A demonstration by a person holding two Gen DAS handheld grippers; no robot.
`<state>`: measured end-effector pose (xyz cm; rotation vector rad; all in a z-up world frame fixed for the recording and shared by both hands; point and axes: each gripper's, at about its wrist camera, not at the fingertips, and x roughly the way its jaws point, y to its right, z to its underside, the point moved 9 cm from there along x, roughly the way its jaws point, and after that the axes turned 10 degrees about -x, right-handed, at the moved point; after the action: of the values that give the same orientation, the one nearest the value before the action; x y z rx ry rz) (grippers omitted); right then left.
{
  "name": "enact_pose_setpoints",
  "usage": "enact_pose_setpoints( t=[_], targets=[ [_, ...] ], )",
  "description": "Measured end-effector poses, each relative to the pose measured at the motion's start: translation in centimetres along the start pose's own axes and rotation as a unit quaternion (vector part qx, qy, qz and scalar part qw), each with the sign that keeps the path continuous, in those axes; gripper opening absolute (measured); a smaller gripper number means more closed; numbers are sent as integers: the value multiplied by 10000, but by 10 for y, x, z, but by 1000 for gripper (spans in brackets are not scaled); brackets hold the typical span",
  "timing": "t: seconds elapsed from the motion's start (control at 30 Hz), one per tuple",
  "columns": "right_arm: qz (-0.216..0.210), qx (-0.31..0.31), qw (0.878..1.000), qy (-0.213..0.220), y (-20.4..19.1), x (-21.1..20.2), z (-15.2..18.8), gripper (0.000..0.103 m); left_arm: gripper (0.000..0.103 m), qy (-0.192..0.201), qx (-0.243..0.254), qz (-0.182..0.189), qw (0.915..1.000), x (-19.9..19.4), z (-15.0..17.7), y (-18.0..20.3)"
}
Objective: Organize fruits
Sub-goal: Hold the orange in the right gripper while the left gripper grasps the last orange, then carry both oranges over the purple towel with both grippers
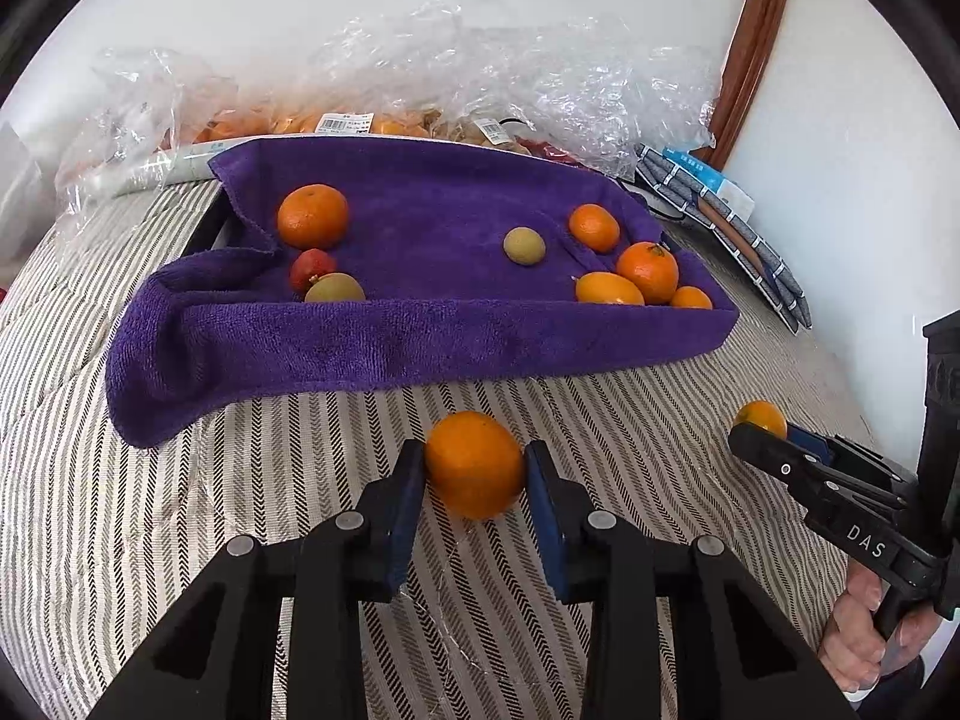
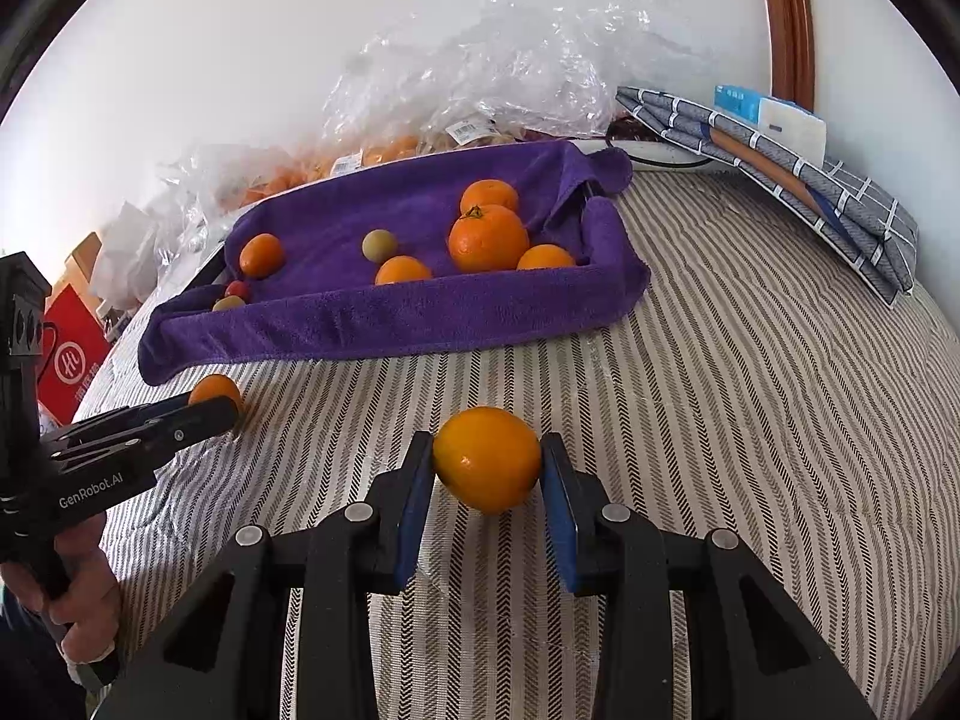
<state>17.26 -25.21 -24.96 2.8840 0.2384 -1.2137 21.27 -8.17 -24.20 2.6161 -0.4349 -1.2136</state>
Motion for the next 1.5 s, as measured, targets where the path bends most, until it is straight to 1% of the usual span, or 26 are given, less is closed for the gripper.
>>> enact_pose_setpoints(
  t=[0.1, 0.27, 0.33, 0.43, 0.53, 0.67, 0.8, 0.93, 1.07, 1.2, 1.33, 1.4, 1.5],
  targets=[
    [-7, -23, 10000, 27, -2, -1, -1, 35, 32, 115, -120, 49, 9998, -5, -2, -4],
    [50, -23, 9999, 116, -2, -5, -2, 35, 32, 453, -135, 104, 9988, -17, -7, -2],
    [96, -19, 9997, 210, -2, -9, -3, 35, 32, 515, -178, 94, 9985, -19, -9, -4],
    [175, 6, 9991, 377, -1, -16, -6, 35, 32, 575, -342, 79, 9977, -22, -13, -10],
    [183, 4, 9989, 442, -4, -19, -12, 35, 32, 681, -517, 123, 9963, -28, -17, -17],
    [3, 26, 9982, 600, -10, -25, -30, 35, 32, 927, -617, 93, 9937, -40, -25, -25],
    [-15, -140, 9967, 804, -14, -27, -56, 35, 32, 991, -649, -33, 9930, -46, -36, -38],
    [-63, -240, 9954, 927, -15, -19, -81, 35, 32, 1052, -706, -180, 9918, -49, -61, -52],
    [-244, -299, 9941, 1017, -17, -2, -107, 35, 32, 1140, -634, -193, 9913, -40, -93, -54],
    [-360, -393, 9934, 1015, -19, 20, -128, 35, 32, 1059, -700, -79, 9919, -18, -117, -52],
    [-485, -357, 9942, 891, -17, 42, -136, 35, 32, 928, -747, 72, 9929, 5, -127, -45],
    [-497, -314, 9944, 874, -15, 49, -134, 35, 32, 920, -633, 34, 9937, 13, -127, -41],
    [-628, -230, 9945, 811, -14, 58, -127, 35, 32, 834, -651, 72, 9944, 23, -121, -40]
  ],
)
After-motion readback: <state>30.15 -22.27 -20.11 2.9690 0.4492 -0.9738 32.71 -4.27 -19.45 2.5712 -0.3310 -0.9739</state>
